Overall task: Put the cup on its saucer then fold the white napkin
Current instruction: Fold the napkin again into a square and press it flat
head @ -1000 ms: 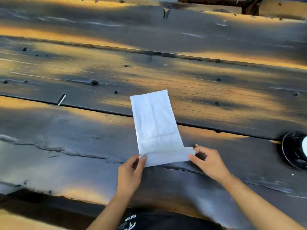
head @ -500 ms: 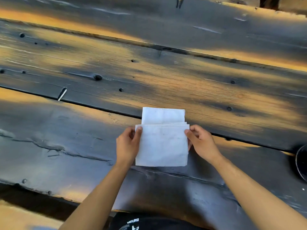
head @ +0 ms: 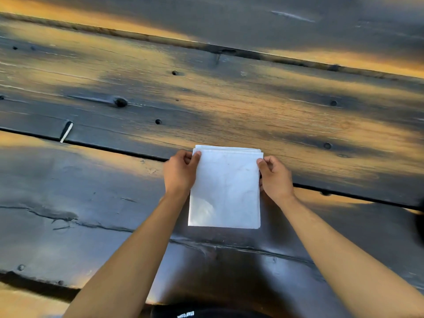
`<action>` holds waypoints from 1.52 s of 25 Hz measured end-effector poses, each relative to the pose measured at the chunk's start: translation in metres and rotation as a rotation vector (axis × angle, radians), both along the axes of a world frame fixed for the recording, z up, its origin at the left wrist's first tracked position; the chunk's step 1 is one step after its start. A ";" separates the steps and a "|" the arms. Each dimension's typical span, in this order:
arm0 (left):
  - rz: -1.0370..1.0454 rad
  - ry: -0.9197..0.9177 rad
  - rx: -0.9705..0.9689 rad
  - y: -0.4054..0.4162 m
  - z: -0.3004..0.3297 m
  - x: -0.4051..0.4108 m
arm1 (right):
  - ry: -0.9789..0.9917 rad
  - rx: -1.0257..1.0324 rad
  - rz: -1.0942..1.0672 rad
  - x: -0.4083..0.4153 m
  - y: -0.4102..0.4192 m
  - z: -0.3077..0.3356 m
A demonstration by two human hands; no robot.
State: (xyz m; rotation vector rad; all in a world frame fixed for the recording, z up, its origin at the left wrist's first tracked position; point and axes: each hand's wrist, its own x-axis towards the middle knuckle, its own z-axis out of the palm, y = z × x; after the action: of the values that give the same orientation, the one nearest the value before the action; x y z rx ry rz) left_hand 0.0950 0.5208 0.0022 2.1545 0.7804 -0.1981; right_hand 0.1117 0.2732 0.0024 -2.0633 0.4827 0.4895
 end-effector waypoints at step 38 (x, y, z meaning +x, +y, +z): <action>-0.861 -0.108 0.635 0.003 -0.039 -0.046 | -0.359 -0.776 0.744 -0.045 0.021 -0.039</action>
State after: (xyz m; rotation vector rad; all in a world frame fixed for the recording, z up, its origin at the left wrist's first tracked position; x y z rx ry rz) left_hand 0.0492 0.5237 -0.0369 2.9647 -0.2459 -0.2917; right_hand 0.0665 0.2939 -0.0362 -2.9993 -0.4156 0.3563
